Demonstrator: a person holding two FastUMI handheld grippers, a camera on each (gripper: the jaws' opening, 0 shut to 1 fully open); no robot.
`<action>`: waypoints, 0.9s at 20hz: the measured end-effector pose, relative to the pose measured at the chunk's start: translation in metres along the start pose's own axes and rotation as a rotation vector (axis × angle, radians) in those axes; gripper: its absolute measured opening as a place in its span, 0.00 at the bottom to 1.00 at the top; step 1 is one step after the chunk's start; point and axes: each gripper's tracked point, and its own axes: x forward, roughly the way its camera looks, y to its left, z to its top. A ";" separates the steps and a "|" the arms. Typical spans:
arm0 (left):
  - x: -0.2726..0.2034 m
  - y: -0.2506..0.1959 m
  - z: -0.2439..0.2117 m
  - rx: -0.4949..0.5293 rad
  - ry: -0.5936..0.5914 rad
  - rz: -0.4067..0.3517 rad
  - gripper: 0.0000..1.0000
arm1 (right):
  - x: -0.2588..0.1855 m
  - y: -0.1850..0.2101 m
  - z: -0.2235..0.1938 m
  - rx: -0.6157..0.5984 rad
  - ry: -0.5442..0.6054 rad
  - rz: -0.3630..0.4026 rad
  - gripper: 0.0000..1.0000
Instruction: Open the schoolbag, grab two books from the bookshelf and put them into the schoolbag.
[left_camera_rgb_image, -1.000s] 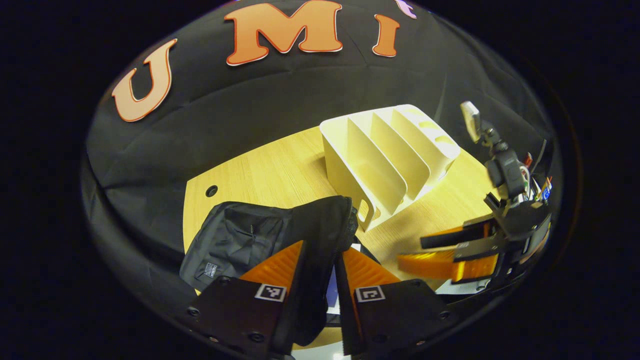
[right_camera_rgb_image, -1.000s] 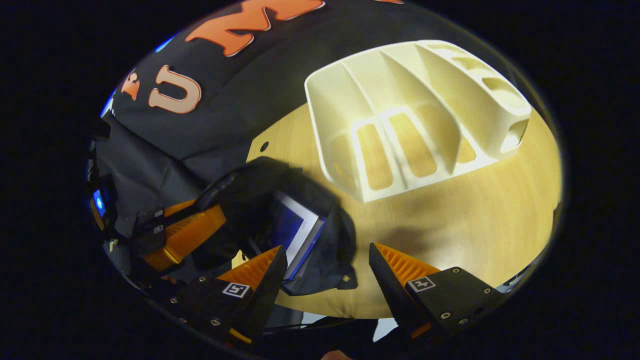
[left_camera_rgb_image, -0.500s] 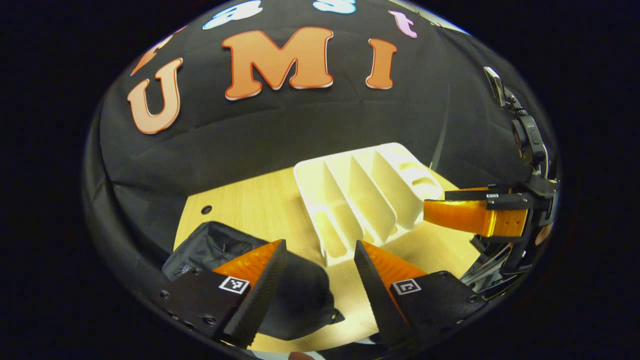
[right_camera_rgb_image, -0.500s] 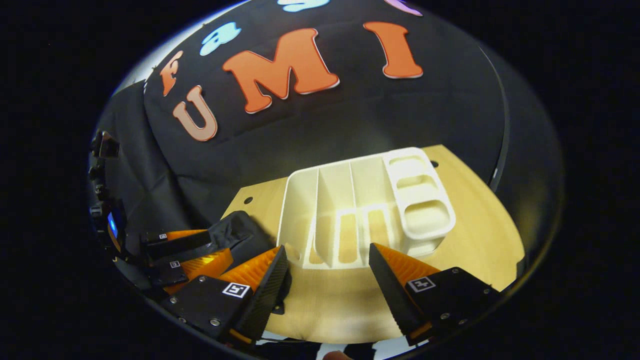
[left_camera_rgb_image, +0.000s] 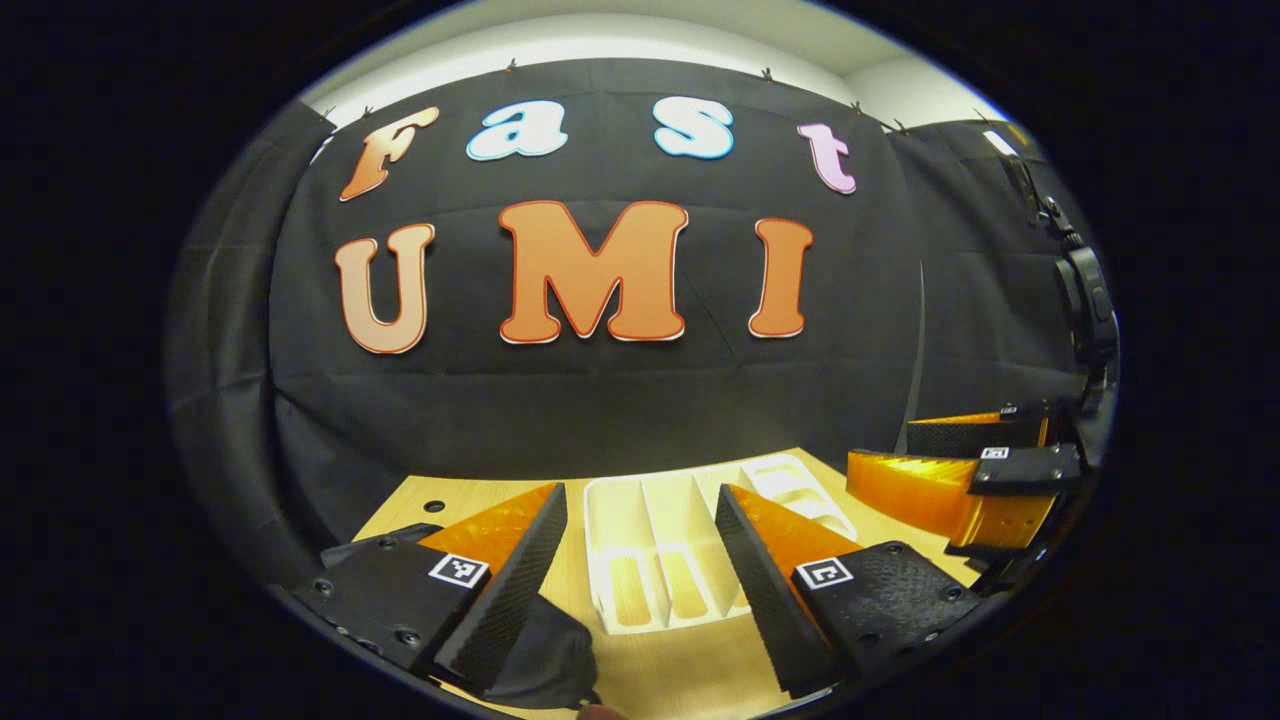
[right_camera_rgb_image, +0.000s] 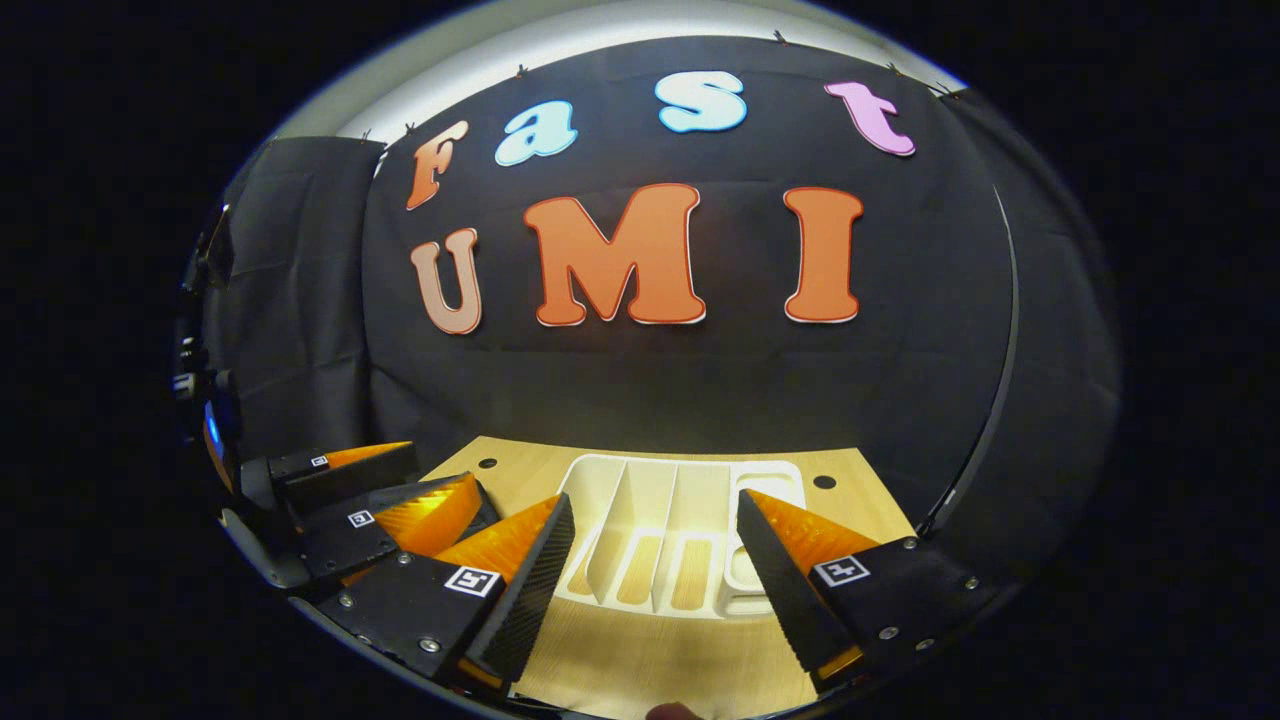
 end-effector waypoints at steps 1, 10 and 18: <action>-0.004 0.001 0.003 -0.013 -0.022 0.019 0.96 | 0.000 0.000 0.005 -0.006 -0.027 -0.002 0.98; -0.002 0.007 -0.006 -0.015 -0.048 0.040 0.96 | 0.002 -0.005 -0.012 0.048 0.032 -0.076 0.98; 0.012 0.000 -0.007 0.048 -0.049 -0.046 0.96 | 0.006 -0.012 -0.012 0.022 -0.004 -0.126 0.98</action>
